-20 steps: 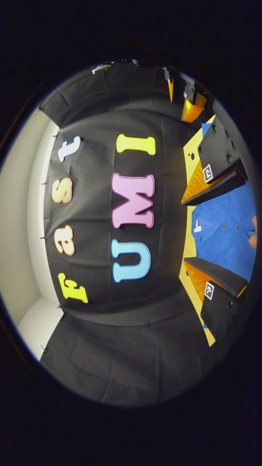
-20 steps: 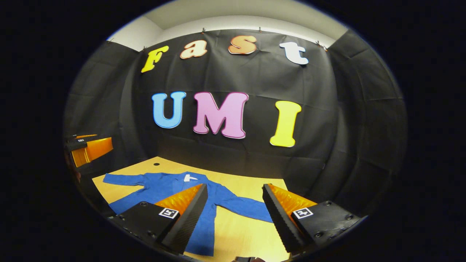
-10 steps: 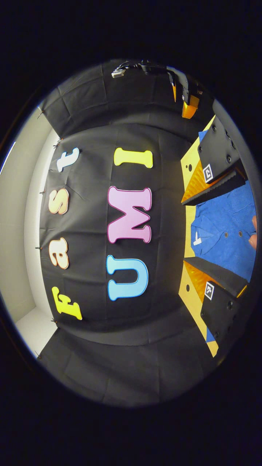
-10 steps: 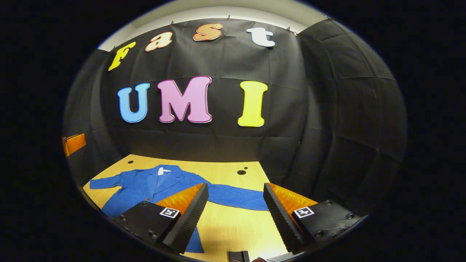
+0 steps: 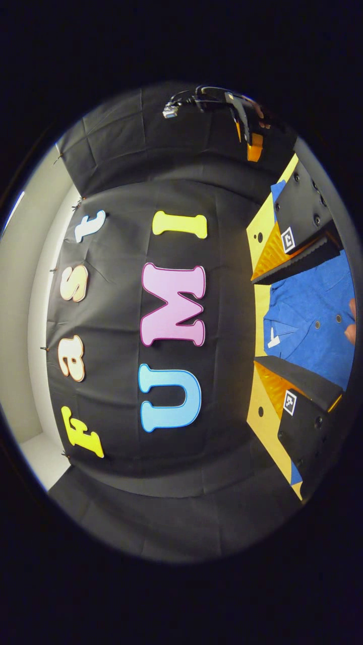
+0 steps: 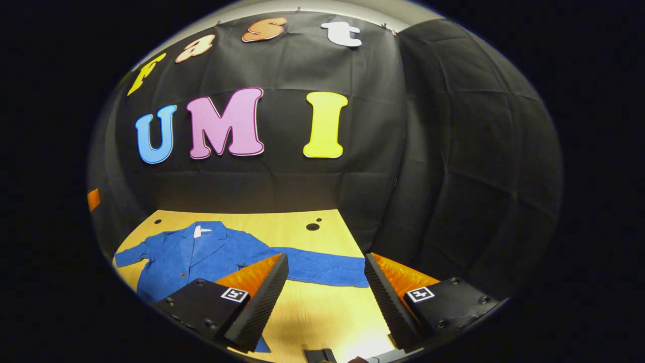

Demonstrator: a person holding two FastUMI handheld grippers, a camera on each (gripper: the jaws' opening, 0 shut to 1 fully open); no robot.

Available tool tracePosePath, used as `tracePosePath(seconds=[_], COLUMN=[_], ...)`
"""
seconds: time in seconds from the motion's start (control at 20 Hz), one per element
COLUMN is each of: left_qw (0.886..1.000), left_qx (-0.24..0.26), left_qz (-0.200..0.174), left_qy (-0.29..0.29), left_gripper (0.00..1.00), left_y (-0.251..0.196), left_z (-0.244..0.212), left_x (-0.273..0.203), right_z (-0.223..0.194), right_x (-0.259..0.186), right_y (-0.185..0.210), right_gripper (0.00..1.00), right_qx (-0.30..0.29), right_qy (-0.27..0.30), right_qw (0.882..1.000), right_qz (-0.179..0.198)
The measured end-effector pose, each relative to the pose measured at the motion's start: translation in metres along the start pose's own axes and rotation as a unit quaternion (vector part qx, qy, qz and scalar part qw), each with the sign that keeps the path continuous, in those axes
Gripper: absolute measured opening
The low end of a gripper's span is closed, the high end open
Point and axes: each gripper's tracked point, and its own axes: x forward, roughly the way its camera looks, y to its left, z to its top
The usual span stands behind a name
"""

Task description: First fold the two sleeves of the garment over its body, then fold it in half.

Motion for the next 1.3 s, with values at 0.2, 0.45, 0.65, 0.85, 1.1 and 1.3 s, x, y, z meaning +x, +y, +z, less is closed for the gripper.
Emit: tracePosePath(seconds=[0.2, 0.45, 0.65, 0.85, 1.1, 1.3], left_qw=[1.0, 0.999, 0.998, 0.998, 0.999, 0.999], left_qx=[-0.009, -0.007, -0.013, -0.009, 0.011, 0.012], left_qz=[0.014, 0.04, 0.048, 0.039, 0.021, 0.012], left_qy=[0.006, 0.017, 0.023, 0.037, 0.031, 0.034], left_gripper=[0.81, 0.81, 0.81, 0.81, 0.81, 0.81], left_y=[0.004, 0.01, 0.002, -0.014, -0.018, -0.008], left_z=[0.001, 0.004, -0.002, -0.006, -0.001, -0.003], left_x=[0.02, 0.046, 0.067, 0.08, 0.088, 0.088], right_z=[-0.025, -0.097, -0.16, -0.189, -0.197, -0.197], right_x=[0.065, 0.147, 0.192, 0.215, 0.225, 0.227], right_y=[-0.021, -0.052, -0.076, -0.088, -0.093, -0.083], right_gripper=[0.97, 0.98, 0.98, 1.0, 1.0, 0.74], right_qx=[-0.002, 0.06, 0.088, 0.095, 0.091, 0.078], right_qy=[0.047, 0.151, 0.226, 0.27, 0.279, 0.29], right_qw=[0.999, 0.986, 0.969, 0.956, 0.952, 0.95], right_qz=[-0.021, -0.036, -0.05, -0.067, -0.084, -0.082])
